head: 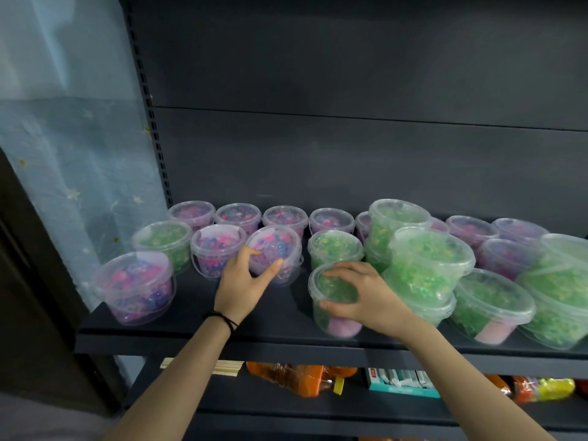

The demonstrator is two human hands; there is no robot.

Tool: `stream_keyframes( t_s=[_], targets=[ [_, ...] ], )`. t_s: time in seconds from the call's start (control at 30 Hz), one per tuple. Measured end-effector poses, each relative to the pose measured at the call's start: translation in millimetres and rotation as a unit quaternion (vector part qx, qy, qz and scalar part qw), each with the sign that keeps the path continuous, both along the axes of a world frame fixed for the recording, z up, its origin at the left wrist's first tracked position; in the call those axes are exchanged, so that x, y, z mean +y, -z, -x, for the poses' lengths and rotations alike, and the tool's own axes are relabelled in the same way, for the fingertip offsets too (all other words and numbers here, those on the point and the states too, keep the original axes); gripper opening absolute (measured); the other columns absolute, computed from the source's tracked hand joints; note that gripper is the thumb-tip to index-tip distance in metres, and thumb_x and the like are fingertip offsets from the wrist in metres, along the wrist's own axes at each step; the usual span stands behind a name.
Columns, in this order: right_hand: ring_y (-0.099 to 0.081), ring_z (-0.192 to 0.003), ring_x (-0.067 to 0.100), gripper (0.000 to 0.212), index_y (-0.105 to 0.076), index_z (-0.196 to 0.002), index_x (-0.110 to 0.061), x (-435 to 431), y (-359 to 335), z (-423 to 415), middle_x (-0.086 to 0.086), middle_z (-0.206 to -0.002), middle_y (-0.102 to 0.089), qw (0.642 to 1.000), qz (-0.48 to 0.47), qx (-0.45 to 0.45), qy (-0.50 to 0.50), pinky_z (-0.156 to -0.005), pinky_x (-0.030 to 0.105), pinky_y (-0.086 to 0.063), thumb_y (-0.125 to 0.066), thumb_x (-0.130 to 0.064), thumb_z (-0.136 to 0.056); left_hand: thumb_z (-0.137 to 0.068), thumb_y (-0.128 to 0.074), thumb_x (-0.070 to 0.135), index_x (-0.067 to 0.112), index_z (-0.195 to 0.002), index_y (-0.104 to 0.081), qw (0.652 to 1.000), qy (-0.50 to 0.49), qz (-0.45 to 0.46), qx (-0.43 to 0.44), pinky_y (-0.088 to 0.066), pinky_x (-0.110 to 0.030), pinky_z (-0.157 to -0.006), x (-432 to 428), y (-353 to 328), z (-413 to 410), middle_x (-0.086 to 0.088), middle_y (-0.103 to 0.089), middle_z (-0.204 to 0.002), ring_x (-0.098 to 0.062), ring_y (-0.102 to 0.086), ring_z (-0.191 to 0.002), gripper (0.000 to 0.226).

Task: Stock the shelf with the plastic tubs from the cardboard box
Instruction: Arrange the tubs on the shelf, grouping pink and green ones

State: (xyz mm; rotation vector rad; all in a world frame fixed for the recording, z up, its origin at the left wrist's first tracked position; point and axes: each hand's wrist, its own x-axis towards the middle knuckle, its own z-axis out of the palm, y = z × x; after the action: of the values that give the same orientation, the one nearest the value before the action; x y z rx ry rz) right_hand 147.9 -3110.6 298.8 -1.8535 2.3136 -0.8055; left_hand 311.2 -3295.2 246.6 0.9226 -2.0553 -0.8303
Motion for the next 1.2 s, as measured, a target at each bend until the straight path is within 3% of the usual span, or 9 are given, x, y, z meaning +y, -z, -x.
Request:
stream_keyframes(
  t_s=[0.13, 0.23, 0.37, 0.47, 0.6, 0.77, 0.87, 1.03, 1.2],
  targets=[
    [-0.040, -0.125, 0.014, 0.056, -0.061, -0.127, -0.023, -1, -1, -1, -0.004, -0.132, -0.051, 1.000, 0.006, 0.001, 0.000, -0.103, 0.012, -0.022, -0.077, -0.042, -0.076, -0.075, -0.076, 0.039, 0.016, -0.115, -0.061, 0.984, -0.018, 0.169, -0.048, -0.040, -0.041, -0.100, 14, 1, -2, -0.008, -0.047, -0.130, -0.029, -0.042, -0.126, 0.048],
    [-0.039, -0.127, 0.014, 0.057, -0.060, -0.128, -0.024, -1, -1, 0, -0.004, -0.134, -0.050, 1.000, 0.003, -0.002, -0.001, -0.105, 0.014, -0.022, -0.076, -0.043, -0.076, -0.074, -0.076, 0.037, 0.011, -0.105, -0.062, 0.957, -0.018, 0.267, -0.116, -0.036, -0.050, -0.102, 17, -4, 3, -0.008, -0.049, -0.138, -0.036, -0.035, -0.136, 0.043],
    [-0.038, -0.128, 0.015, 0.058, -0.060, -0.128, -0.024, -1, 0, 1, -0.003, -0.135, -0.049, 1.000, 0.002, -0.004, 0.000, -0.105, 0.014, -0.021, -0.076, -0.044, -0.077, -0.075, -0.074, 0.045, 0.016, -0.100, -0.063, 0.945, -0.009, 0.293, -0.143, -0.039, -0.043, -0.096, 8, -12, 5, 0.000, -0.064, -0.104, -0.026, -0.056, -0.109, 0.039],
    [-0.036, -0.129, 0.015, 0.059, -0.059, -0.129, -0.026, -2, 1, 2, -0.004, -0.137, -0.047, 1.000, -0.003, -0.007, 0.001, -0.106, 0.016, -0.021, -0.075, -0.046, -0.076, -0.076, -0.065, 0.060, 0.024, -0.102, -0.065, 0.911, -0.079, 0.338, -0.222, -0.034, -0.040, -0.086, 6, -20, 12, 0.001, -0.065, -0.102, -0.024, -0.054, -0.099, 0.045],
    [-0.037, -0.129, 0.015, 0.058, -0.060, -0.128, -0.026, -3, 3, 2, -0.004, -0.136, -0.048, 1.000, 0.002, -0.009, 0.003, -0.106, 0.016, -0.021, -0.076, -0.045, -0.076, -0.083, -0.045, 0.070, 0.028, -0.118, -0.065, 0.908, -0.080, 0.311, -0.268, -0.025, -0.039, -0.086, 13, -24, 29, -0.002, -0.058, -0.111, -0.025, -0.046, -0.107, 0.059],
    [-0.035, -0.130, 0.015, 0.058, -0.059, -0.129, -0.027, -3, 4, 4, -0.003, -0.137, -0.047, 1.000, -0.003, -0.003, -0.001, -0.106, 0.016, -0.019, -0.075, -0.046, -0.077, -0.092, -0.059, 0.030, 0.018, -0.117, -0.066, 0.957, 0.081, 0.247, -0.126, -0.036, -0.040, -0.094, -13, -38, 10, 0.003, -0.065, -0.111, -0.023, -0.050, -0.110, 0.028],
    [-0.037, -0.129, 0.015, 0.058, -0.059, -0.129, -0.026, -3, 4, 5, -0.004, -0.136, -0.048, 1.000, 0.003, -0.002, -0.005, -0.108, 0.019, -0.022, -0.075, -0.046, -0.077, -0.091, -0.062, 0.034, 0.020, -0.111, -0.067, 0.960, 0.142, 0.186, -0.153, -0.040, -0.038, -0.100, -33, -39, -5, 0.004, -0.063, -0.119, -0.018, -0.051, -0.116, 0.025],
    [-0.037, -0.127, 0.015, 0.058, -0.060, -0.128, -0.026, -3, 4, 4, -0.004, -0.134, -0.048, 1.000, 0.004, 0.002, -0.003, -0.107, 0.018, -0.023, -0.076, -0.046, -0.076, -0.085, -0.064, 0.047, 0.019, -0.102, -0.069, 0.958, 0.016, 0.251, -0.140, -0.043, -0.038, -0.083, -27, -26, 12, -0.001, -0.064, -0.101, -0.024, -0.049, -0.099, 0.033],
    [-0.039, -0.126, 0.014, 0.057, -0.060, -0.127, -0.024, -6, 3, 2, -0.004, -0.133, -0.050, 1.000, 0.007, 0.002, -0.013, -0.107, 0.017, -0.023, -0.077, -0.043, -0.076, -0.087, -0.062, 0.049, 0.020, -0.106, -0.071, 0.960, -0.017, 0.239, -0.146, -0.040, -0.042, -0.090, -21, -26, 26, -0.003, -0.061, -0.109, -0.029, -0.047, -0.107, 0.036]
  ],
)
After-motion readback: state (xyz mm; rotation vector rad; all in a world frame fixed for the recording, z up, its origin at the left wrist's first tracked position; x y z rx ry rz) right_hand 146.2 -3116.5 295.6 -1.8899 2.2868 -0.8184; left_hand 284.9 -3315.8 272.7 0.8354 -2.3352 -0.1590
